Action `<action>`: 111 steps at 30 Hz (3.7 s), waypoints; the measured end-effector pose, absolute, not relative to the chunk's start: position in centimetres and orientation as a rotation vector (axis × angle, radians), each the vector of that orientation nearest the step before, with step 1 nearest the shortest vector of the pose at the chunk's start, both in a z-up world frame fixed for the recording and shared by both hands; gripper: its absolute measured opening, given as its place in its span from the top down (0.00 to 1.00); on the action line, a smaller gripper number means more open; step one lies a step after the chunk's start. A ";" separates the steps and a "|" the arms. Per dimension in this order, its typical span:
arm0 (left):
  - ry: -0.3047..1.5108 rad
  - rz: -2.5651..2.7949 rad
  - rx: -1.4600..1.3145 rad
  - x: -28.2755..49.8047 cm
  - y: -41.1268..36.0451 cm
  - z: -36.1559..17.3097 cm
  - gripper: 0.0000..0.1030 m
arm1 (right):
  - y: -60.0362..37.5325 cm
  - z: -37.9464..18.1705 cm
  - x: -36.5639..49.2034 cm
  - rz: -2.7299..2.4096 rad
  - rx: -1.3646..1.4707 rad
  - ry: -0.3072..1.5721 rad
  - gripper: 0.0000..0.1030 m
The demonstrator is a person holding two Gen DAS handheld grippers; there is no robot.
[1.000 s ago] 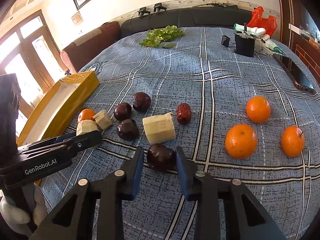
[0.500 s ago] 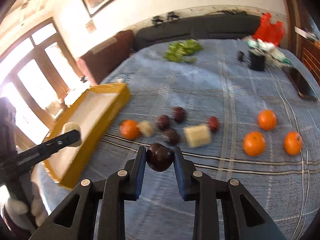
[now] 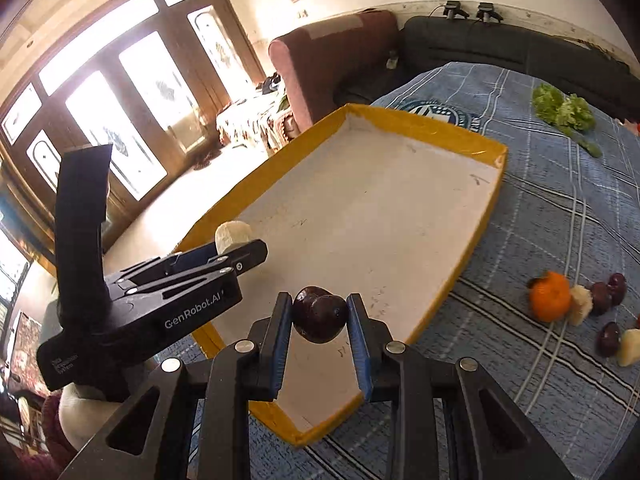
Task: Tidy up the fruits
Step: 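Carry both into the yellow tray and open both tools to release, then move both open tools back over the remaining fruit, then grasp a tangerine with the left tool while the right tool grasps a white yam piece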
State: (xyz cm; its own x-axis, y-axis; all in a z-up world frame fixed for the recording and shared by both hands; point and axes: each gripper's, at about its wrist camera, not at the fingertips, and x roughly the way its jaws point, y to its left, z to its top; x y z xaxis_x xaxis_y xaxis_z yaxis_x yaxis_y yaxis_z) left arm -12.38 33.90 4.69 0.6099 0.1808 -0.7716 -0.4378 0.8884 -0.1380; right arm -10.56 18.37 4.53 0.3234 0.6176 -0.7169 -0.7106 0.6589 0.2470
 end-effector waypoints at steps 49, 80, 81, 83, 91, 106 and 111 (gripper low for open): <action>0.785 0.020 -0.183 -12.4 17.8 9.7 0.23 | -5.8 2.6 -9.6 0.399 0.135 0.796 0.40; 0.921 -0.135 -0.046 -0.6 13.5 2.9 0.66 | -5.9 0.9 -0.3 0.349 0.181 0.839 0.62; 0.919 -0.132 -0.046 -0.7 13.5 2.9 0.66 | -5.9 0.9 -0.4 0.351 0.181 0.838 0.62; 0.916 -0.128 -0.048 -0.8 13.4 2.9 0.66 | -5.8 1.0 -0.6 0.355 0.183 0.838 0.62; 0.921 -0.126 -0.057 -2.0 14.1 3.2 0.66 | -6.5 1.6 -1.1 0.364 0.213 0.820 0.61; 0.905 -0.110 0.006 -2.7 13.2 2.7 0.66 | -6.2 1.5 -1.3 0.385 0.212 0.819 0.61; 0.863 -0.100 -0.075 -4.2 14.8 4.6 0.66 | -5.9 2.1 -1.9 0.412 0.208 0.791 0.61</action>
